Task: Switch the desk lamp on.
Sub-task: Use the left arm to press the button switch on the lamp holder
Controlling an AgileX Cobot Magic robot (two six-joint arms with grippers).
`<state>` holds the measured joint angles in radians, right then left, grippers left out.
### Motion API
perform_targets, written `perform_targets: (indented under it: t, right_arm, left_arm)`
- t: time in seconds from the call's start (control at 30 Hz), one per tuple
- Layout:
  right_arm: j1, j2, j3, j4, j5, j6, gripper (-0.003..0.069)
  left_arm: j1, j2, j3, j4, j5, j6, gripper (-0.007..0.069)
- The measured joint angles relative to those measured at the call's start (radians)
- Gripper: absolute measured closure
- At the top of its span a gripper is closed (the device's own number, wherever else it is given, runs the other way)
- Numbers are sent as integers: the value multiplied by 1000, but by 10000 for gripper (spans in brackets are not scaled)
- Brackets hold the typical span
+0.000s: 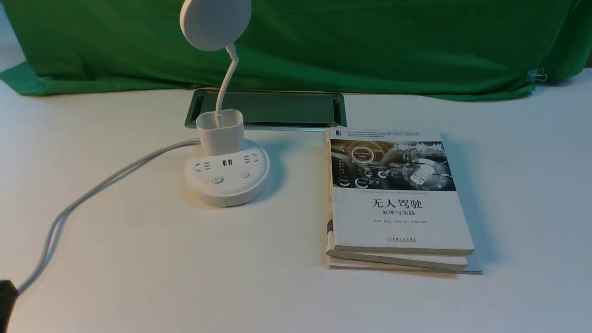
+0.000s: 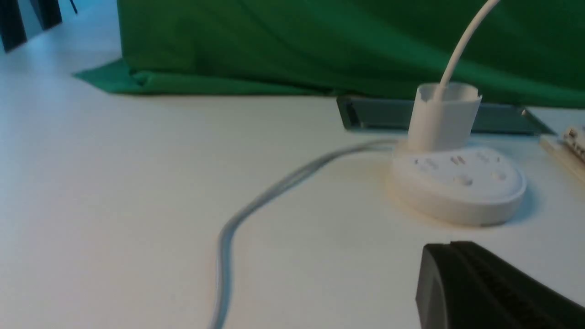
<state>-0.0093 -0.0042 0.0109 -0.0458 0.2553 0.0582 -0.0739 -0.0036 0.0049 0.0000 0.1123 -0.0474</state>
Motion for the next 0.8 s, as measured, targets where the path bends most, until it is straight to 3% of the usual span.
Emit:
perform_targets:
  t: [0.07, 0.1, 0.37, 0.5, 0.6, 0.8]
  right_arm:
    - [0, 0, 0, 0, 0, 0, 421]
    - [0, 0, 0, 0, 0, 0, 421]
    - [0, 0, 0, 0, 0, 0, 421]
    - [0, 0, 0, 0, 0, 0, 421]
    - [0, 0, 0, 0, 0, 0, 421]
    - [0, 0, 0, 0, 0, 0, 421]
  left_arm:
    - [0, 0, 0, 0, -75, 1, 623]
    - [0, 0, 0, 0, -218, 1, 623]
    - [0, 0, 0, 61, -820, -1, 623]
    - [0, -1, -3, 64, -1055, -115, 623]
    - [0, -2, -94, 58, -1018, -240, 623]
    - [0, 118, -494, 236, -452, -319, 623]
